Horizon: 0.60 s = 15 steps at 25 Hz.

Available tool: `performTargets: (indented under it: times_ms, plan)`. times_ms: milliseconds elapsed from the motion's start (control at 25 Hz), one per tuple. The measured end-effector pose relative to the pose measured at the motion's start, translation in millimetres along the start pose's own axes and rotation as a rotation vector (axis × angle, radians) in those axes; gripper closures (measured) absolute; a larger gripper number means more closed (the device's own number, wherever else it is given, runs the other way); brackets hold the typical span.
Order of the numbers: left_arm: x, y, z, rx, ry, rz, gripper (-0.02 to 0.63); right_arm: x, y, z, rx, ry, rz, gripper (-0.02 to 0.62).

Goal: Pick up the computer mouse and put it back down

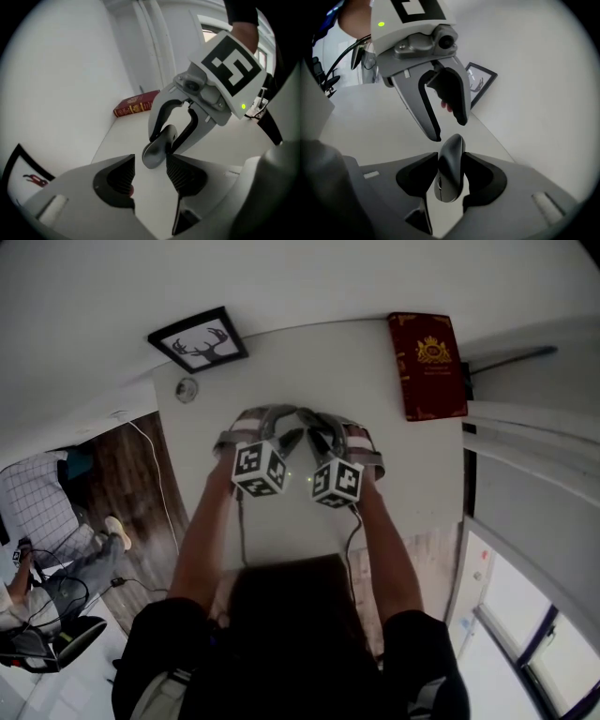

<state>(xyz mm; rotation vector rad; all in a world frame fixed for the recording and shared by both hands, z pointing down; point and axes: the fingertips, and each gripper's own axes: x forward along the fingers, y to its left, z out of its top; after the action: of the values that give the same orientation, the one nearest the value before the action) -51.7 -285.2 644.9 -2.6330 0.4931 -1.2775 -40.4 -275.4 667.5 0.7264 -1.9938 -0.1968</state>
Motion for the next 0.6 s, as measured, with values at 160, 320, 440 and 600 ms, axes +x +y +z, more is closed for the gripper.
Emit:
performTargets:
  times_ms: [160,320,440,600]
  plan:
    - [8,-6,0,0.114,0.037,-0.07,0.374,-3,6,1,-0.109,-0.047,0.031,0.403]
    - [19,-15,-1,0.198,0.057,-0.137,0.364,-6,13,1,-0.216,-0.099,0.057,0.407]
    - [27,-22,-3,0.213,0.066,-0.181,0.35,-7,16,2,-0.279,-0.125,0.065,0.408]
    - [35,-26,-8,0.236,0.073,-0.212,0.351,-9,16,1,-0.336,-0.143,0.084,0.407]
